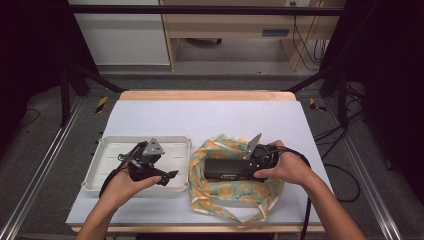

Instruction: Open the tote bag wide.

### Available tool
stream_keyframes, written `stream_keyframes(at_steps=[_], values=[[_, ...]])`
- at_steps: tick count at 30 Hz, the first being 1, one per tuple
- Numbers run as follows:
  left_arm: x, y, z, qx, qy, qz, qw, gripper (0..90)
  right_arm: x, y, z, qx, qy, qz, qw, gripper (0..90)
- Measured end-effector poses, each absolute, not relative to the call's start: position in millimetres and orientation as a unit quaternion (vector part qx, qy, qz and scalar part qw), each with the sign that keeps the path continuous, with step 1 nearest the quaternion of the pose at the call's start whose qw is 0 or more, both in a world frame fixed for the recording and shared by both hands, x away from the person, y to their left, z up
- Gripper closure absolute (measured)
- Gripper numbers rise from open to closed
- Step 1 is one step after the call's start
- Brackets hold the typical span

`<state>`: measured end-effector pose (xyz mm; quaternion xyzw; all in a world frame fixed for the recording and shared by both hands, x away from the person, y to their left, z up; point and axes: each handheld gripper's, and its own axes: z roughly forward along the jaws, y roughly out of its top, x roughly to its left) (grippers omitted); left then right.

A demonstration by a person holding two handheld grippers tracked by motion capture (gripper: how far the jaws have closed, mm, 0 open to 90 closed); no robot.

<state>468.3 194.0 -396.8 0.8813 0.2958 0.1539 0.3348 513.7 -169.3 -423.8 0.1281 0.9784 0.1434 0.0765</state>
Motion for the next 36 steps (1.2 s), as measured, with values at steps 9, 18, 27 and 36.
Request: stream_keyframes(at_steps=[9,18,27,36], values=[[468,192,-399,0.886,0.290,0.151,0.329,11.1,519,-169,-433,0.112,0.984,0.127,0.060,37.4],[468,193,-399,0.886,0.291,0.150,0.329,11.1,510,-175,-426,0.093,0.983,0.136,0.076,42.7],[468,193,-399,0.887,0.291,0.148,0.327,11.1,504,-177,-413,0.075,0.980,0.162,0.089,43.3],[469,194,-399,0.887,0.292,0.147,0.327,11.1,502,-184,-403,0.084,0.973,0.194,0.093,43.3]])
